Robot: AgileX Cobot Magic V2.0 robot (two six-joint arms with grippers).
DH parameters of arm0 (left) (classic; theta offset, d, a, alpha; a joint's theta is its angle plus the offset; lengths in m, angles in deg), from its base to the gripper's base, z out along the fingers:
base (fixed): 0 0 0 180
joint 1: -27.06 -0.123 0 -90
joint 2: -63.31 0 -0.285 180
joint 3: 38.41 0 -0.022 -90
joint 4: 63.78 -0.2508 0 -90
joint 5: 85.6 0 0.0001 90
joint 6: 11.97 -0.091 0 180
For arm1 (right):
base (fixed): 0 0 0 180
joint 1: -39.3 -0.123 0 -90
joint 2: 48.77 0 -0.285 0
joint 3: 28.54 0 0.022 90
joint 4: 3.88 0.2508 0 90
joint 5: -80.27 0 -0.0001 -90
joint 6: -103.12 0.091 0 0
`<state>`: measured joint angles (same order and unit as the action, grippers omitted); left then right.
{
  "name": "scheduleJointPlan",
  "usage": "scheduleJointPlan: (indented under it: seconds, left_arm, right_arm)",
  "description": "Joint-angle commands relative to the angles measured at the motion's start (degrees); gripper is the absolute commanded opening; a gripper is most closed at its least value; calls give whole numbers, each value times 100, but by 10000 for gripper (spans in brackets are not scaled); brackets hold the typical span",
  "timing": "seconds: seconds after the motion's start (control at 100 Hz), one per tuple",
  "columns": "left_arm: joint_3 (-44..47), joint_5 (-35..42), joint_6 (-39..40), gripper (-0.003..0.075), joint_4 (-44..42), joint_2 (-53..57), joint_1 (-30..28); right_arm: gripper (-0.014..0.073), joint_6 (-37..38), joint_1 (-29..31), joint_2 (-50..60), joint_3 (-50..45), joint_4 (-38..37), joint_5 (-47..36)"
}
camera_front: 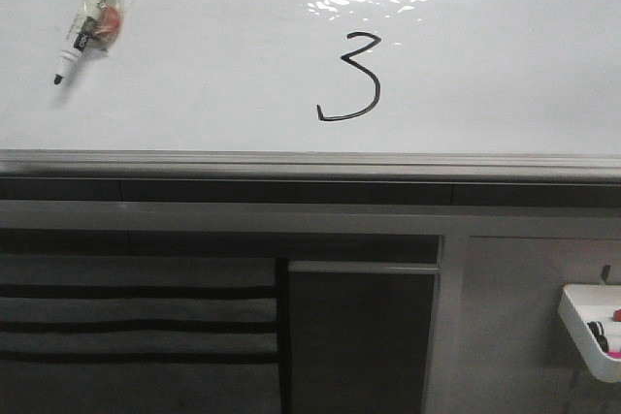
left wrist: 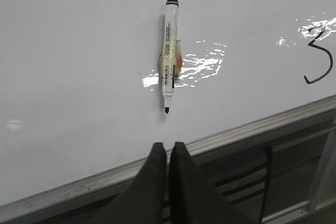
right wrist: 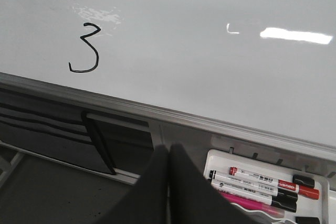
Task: Write number 3 on whiteboard
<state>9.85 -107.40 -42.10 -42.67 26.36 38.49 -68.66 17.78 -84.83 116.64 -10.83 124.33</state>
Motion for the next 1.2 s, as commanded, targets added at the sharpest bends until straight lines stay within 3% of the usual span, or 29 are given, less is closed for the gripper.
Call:
scheduleJointPlan:
  seconds: [0.0,0.14,0.31,0.55,0.62,0.72,0.79,1.19]
  left_arm:
    - [-91,458,70,-18,125,-21,-19]
    - [187,496,70,-18,162,448,10]
    - [1016,1330,70,-18,179,1684,-272]
    - [2096,1882,128,-18,509,2783,-657]
    - [2388,2101,774,-18,196,2899,-657]
    - [2679,2129,2550,-18,-1174,3086,-657]
    - [2870,2341,3258,-18,-1881,3124,-657]
    - [2944,2473,3260,-18,-1927,3124,-657]
  right_arm:
    - [-74,-10,34,-15,143,-121,-445]
    - [-74,-10,34,-15,143,-121,-445]
    - [-74,-10,34,-15,143,-121,-445]
    - [-74,-10,34,-15,143,-121,-445]
    - [-74,-10,34,-15,143,-121,-445]
    - [-74,-10,34,-15,143,-121,-445]
    - [-74,-10,34,-15,143,-121,-445]
    - [-74,-10,34,-15,143,-121,-445]
